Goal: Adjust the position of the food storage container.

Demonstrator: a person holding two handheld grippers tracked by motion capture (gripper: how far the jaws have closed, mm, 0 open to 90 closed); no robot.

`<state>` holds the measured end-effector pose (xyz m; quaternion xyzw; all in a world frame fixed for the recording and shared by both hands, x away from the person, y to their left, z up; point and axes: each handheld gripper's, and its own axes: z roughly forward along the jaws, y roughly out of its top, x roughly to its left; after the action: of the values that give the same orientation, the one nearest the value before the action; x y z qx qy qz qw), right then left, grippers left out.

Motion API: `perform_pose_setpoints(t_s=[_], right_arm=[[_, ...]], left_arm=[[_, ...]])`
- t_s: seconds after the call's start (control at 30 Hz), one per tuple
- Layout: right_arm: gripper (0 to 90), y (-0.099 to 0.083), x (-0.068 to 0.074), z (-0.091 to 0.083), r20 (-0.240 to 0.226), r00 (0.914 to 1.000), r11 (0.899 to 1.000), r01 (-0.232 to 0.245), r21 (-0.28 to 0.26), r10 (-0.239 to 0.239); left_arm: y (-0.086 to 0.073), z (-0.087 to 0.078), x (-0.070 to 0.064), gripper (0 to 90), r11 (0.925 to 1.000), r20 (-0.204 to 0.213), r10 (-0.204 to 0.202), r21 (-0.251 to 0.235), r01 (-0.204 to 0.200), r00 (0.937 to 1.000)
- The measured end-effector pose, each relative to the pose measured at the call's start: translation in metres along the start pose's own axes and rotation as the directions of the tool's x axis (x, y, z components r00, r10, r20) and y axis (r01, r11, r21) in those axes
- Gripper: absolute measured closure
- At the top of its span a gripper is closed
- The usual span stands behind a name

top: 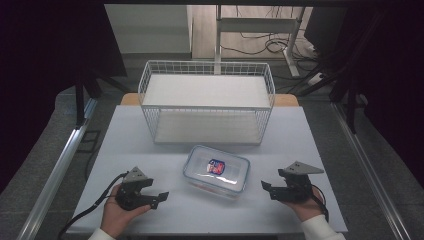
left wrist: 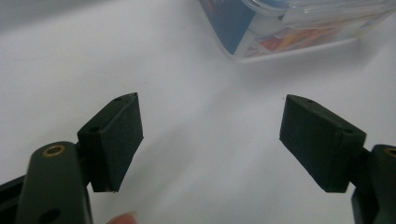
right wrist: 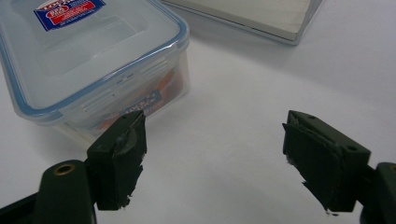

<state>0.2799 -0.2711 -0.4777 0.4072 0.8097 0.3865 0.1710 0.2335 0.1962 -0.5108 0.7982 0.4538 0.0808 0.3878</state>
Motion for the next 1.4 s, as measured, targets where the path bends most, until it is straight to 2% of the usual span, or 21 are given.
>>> perform_pose_setpoints(t_s=[0.33,0.63,0.8,0.93,1.03,1.23,1.27,1.4], right_arm=[[26.9,-0.002,-0.004,-0.003,-0.005,1.0,1.0,-0.003,0.003,0.003],[32.1,0.002,0.001,-0.003,-0.026,0.9997,1.0,0.004,0.011,-0.004],[35.9,0.008,0.002,-0.002,-0.063,0.9979,1.0,0.017,0.016,-0.016],[38.1,0.013,0.003,-0.004,-0.06,0.9979,0.999,0.026,0.021,-0.025],[40.2,0.022,0.005,-0.004,-0.05,0.9983,0.999,0.033,0.033,-0.032],[43.3,0.043,0.008,0.0,-0.067,0.9973,0.999,0.033,0.035,-0.03],[45.5,0.058,0.01,0.007,-0.087,0.9953,0.998,0.046,0.048,-0.041],[51.0,0.078,0.012,0.02,-0.132,0.9901,0.996,0.058,0.073,-0.048]], left_arm=[[0.001,0.0,0.001,21.2,1.0,0.007,-0.008,-0.005,0.008,0.9999],[-0.001,-0.003,-0.001,21.2,0.9999,0.004,0.012,-0.006,-0.011,0.9999],[-0.001,-0.006,-0.001,21.3,0.9996,-0.009,0.022,-0.02,-0.022,0.9997],[-0.002,-0.008,-0.002,21.3,0.9992,-0.014,0.027,-0.028,-0.028,0.9995],[-0.002,-0.009,-0.002,21.3,0.9991,-0.017,0.034,-0.026,-0.035,0.9993],[-0.002,-0.008,-0.001,21.4,0.9989,-0.01,0.04,-0.022,-0.041,0.9991],[-0.002,-0.007,-0.001,21.5,0.999,-0.008,0.042,-0.019,-0.042,0.9991],[-0.002,-0.007,-0.001,21.5,0.9989,-0.009,0.042,-0.02,-0.042,0.9991]])
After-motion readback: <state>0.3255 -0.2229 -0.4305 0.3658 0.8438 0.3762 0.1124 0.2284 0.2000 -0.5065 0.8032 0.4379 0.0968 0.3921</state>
